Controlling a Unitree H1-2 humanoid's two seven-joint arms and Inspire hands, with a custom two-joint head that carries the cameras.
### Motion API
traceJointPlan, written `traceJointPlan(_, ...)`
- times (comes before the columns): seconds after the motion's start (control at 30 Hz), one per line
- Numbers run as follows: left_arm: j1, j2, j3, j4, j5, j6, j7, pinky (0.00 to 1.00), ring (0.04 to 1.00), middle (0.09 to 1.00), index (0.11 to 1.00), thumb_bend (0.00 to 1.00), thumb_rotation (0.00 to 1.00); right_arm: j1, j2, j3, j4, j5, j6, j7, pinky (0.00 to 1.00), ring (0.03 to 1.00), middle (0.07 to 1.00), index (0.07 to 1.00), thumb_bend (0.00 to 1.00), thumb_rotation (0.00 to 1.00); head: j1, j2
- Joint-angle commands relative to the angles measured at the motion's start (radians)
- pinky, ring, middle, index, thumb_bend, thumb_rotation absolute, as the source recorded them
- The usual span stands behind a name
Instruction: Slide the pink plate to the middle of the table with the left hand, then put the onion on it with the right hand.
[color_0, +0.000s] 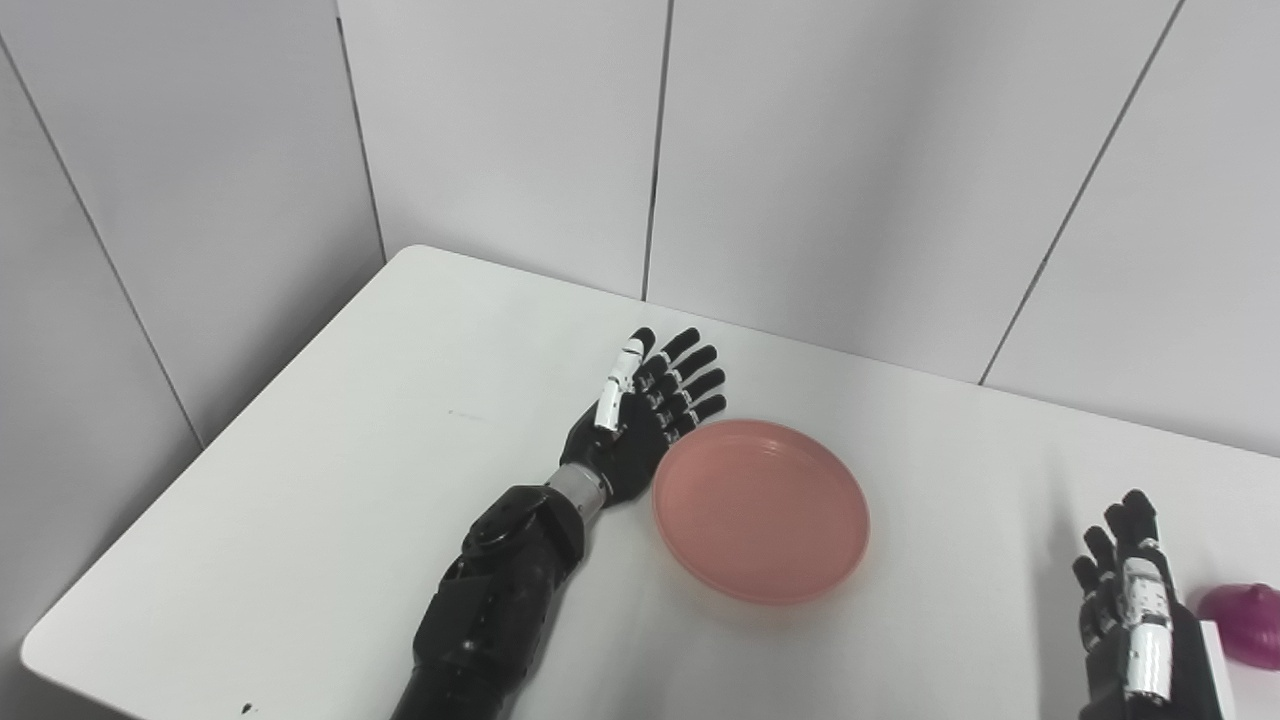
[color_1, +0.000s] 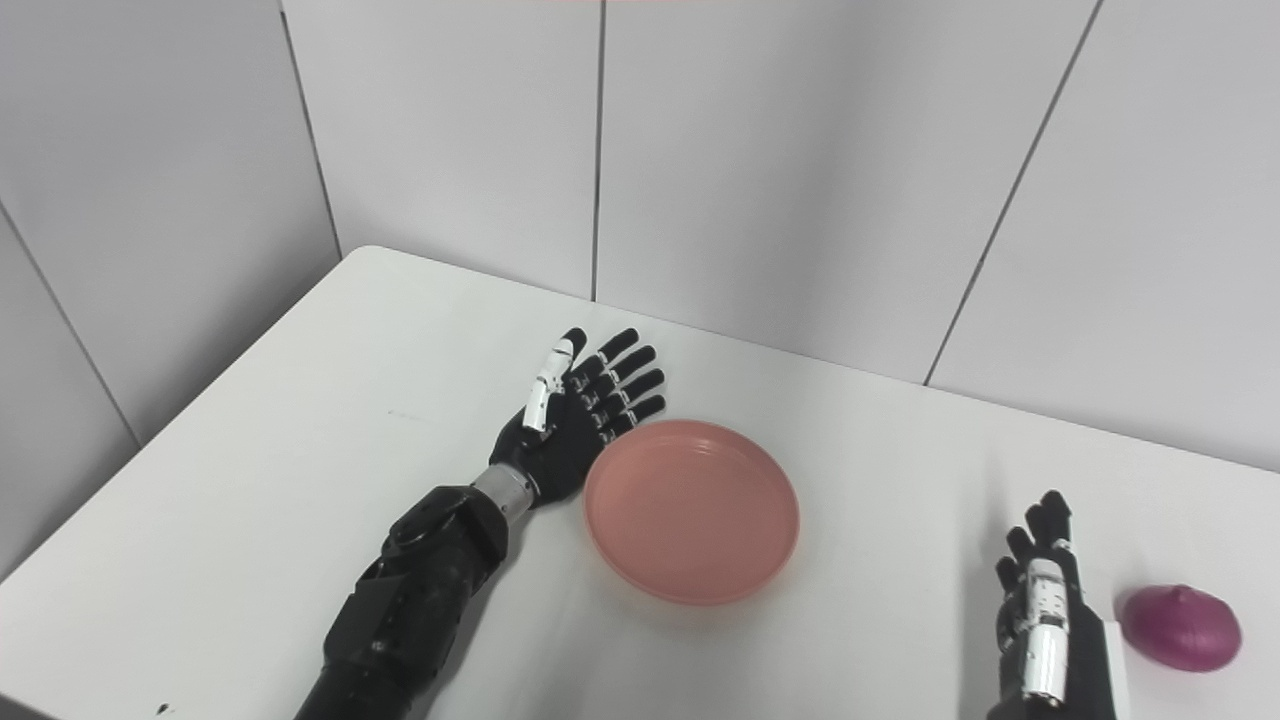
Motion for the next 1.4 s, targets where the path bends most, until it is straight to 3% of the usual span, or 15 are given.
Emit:
traceJointPlan(0.0,0.024,-0.009,-0.011,-0.001,0.020,0.061,0.027,0.94,0.947,0.954,0.931,0.43,1.00,-0.017,-0.006,-0.007,-0.012,0.006,-0.046,0.006,1.00,1.000,1.000,1.000,0.03,1.00,-0.003,0.002)
traceJointPlan(0.67,0.112,-0.042,-0.053,-0.184,0.011,0.143,0.056,0.92,0.931,0.938,0.910,0.42,1.00,-0.035,0.014,-0.021,0.132,-0.005,-0.202,-0.013,1.00,1.000,1.000,0.994,0.22,1.00,-0.212,0.084)
traceJointPlan(0.87,0.130,-0.035,-0.078,-0.207,0.004,0.147,0.018,0.94,0.950,0.957,0.936,0.42,1.00,-0.052,0.022,-0.001,0.141,-0.043,-0.180,-0.020,1.00,1.000,1.000,0.999,0.25,1.00,-0.320,0.141)
traceJointPlan(1.2,0.135,-0.017,-0.090,-0.248,0.008,0.202,0.023,0.92,0.942,0.950,0.929,0.43,1.00,-0.067,0.039,0.023,0.165,-0.072,-0.207,-0.033,1.00,0.986,0.994,0.994,0.23,1.00,-0.416,0.189)
traceJointPlan(1.37,0.135,-0.016,-0.096,-0.256,-0.007,0.210,0.029,0.94,0.950,0.959,0.938,0.41,1.00,-0.073,0.042,0.031,0.157,-0.077,-0.187,-0.032,1.00,0.997,1.000,1.000,0.24,1.00,-0.442,0.199)
